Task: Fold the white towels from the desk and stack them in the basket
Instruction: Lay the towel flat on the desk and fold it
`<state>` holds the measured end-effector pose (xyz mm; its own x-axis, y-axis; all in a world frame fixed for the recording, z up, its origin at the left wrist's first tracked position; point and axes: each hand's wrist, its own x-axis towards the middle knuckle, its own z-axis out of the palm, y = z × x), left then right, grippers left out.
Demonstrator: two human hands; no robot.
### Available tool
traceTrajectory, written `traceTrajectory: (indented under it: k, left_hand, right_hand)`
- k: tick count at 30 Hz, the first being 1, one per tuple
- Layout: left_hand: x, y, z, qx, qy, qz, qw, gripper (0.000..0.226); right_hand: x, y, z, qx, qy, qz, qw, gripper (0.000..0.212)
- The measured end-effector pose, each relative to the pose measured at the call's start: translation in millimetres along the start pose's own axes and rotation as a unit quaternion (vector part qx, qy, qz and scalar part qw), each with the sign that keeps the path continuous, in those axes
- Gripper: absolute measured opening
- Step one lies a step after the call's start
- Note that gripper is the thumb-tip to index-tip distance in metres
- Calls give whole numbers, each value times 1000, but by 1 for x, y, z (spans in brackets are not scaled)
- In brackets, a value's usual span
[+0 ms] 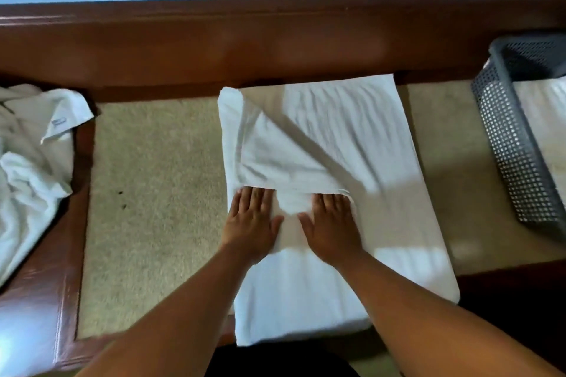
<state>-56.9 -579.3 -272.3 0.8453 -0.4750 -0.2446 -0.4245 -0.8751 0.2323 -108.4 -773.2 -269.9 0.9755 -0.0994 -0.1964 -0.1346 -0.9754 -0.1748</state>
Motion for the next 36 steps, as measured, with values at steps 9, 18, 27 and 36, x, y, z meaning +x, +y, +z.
traceTrajectory:
  k: [9,18,27,36]
  left_hand:
    - [185,-66,-48,-18,71,-29,997,75]
    - [198,-74,-54,-8,53,-30,998,77]
    - [40,-48,-13,6,-24,-59,998,86]
    - [-111,75,22,-56,-80,-84,992,92]
  right_hand:
    - [185,22,-22,2,69,11,998,71]
    - [233,21,-35,18,-4,59,998,79]
    - [76,16,-20,93,-75,82,989,84]
    - [-98,115,-24,88,-211,87,970,76]
